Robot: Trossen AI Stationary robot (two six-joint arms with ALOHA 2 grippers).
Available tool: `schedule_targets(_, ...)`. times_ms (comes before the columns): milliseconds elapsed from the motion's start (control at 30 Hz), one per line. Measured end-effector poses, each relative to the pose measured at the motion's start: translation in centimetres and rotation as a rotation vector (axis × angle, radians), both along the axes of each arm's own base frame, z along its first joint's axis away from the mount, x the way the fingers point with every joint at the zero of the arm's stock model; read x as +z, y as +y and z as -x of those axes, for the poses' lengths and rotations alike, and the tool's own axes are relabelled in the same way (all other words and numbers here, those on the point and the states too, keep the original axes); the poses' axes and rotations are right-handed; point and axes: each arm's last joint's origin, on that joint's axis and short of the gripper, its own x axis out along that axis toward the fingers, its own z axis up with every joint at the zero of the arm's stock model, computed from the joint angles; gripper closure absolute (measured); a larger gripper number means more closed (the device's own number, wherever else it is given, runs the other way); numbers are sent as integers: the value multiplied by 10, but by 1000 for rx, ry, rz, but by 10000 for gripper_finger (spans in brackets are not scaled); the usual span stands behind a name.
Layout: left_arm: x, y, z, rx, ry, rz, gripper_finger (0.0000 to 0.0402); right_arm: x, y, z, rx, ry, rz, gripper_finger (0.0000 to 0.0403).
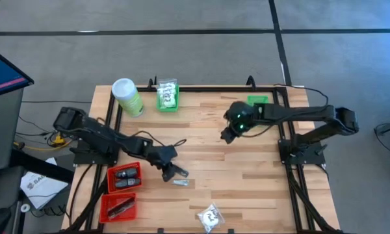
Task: Pick & Place Travel size toiletries
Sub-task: Put the black comb into the bottom red basket
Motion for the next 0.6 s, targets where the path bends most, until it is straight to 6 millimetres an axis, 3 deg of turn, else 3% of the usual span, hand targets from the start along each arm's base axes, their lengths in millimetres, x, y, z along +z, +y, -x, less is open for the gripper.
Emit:
schedule_targets(333,-22,7,-5,60,70,-49,401,-13,37,-32,115,-108,-11,400)
schedule_targets(600,-33,6,-15,125,53,15,401,-16,46,-38,127,-124,-28,402)
